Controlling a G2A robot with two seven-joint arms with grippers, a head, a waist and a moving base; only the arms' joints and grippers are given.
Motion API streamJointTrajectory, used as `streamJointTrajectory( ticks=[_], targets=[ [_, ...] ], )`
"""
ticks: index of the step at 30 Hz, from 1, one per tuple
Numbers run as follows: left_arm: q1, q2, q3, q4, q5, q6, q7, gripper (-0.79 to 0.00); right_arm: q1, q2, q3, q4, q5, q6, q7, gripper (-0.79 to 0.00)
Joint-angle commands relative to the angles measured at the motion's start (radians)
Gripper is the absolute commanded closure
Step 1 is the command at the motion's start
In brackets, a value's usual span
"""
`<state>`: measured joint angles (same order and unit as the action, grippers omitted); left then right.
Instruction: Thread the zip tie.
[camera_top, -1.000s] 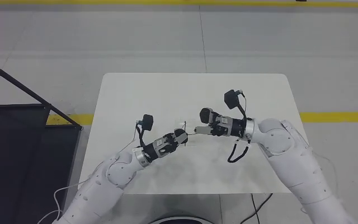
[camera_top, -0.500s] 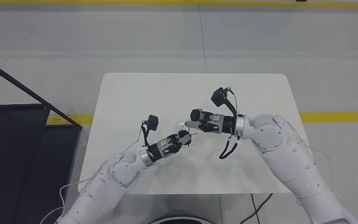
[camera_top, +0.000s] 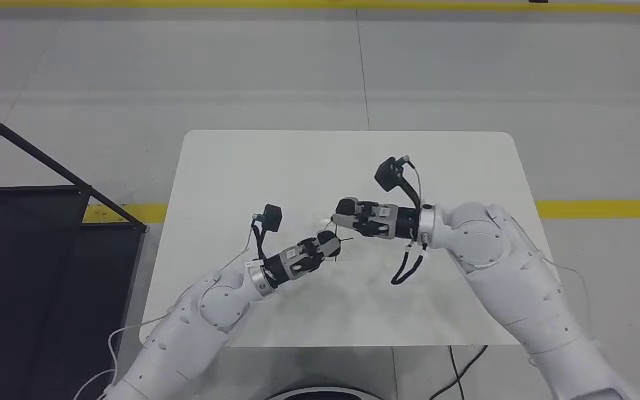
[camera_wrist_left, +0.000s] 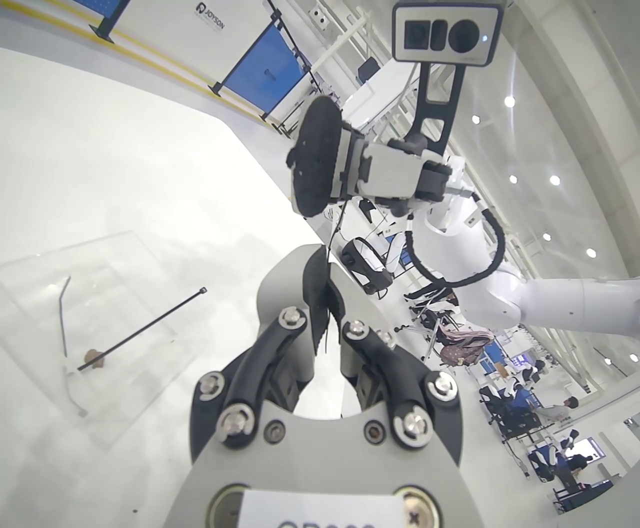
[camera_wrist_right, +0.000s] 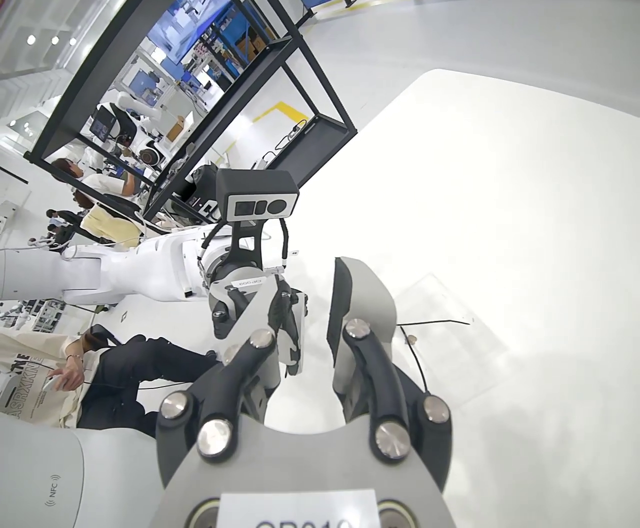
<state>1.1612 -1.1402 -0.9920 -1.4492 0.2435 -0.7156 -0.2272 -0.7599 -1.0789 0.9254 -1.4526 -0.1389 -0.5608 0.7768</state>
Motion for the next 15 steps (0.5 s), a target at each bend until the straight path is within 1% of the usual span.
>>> streamJointTrajectory(
  ticks=[1, 2, 5, 7, 8, 9, 12, 13, 15],
  targets=[
    [0.0, -0.001, -0.001, 0.001, 0.001, -0.001, 0.0, 0.0, 0.001, -0.001, 0.0, 0.0, 0.002, -0.001, 0.005, -0.237],
    [0.0, -0.002, -0.001, 0.002, 0.001, -0.001, -0.001, 0.0, 0.002, -0.001, 0.0, 0.001, 0.004, -0.001, 0.007, -0.231],
    [0.001, -0.004, -0.003, 0.003, 0.002, -0.005, -0.001, 0.0, 0.003, -0.003, 0.0, 0.001, 0.004, -0.002, 0.008, -0.157],
    [0.001, -0.005, -0.005, 0.004, 0.001, -0.008, -0.002, 0.0, 0.003, -0.004, 0.0, 0.001, 0.004, -0.001, 0.009, -0.077],
    [0.001, -0.006, -0.005, 0.004, 0.002, -0.008, -0.002, 0.0, 0.003, -0.004, 0.0, 0.001, 0.004, -0.001, 0.009, -0.025],
    [0.002, -0.006, -0.006, 0.004, 0.002, -0.009, -0.003, 0.0, 0.004, -0.005, -0.001, 0.0, 0.003, 0.0, 0.011, 0.0],
    [0.003, -0.008, -0.008, 0.005, 0.001, -0.009, -0.003, 0.0, 0.005, -0.006, -0.001, -0.001, 0.003, 0.001, 0.011, 0.0],
    [0.004, -0.009, -0.009, 0.005, 0.0, -0.009, -0.005, -0.077, 0.005, -0.006, -0.001, -0.001, 0.002, 0.001, 0.011, 0.0],
    [0.004, -0.01, -0.012, 0.005, -0.001, -0.007, -0.008, -0.329, 0.005, -0.007, 0.0, -0.003, 0.002, 0.0, 0.011, 0.0]
  ],
)
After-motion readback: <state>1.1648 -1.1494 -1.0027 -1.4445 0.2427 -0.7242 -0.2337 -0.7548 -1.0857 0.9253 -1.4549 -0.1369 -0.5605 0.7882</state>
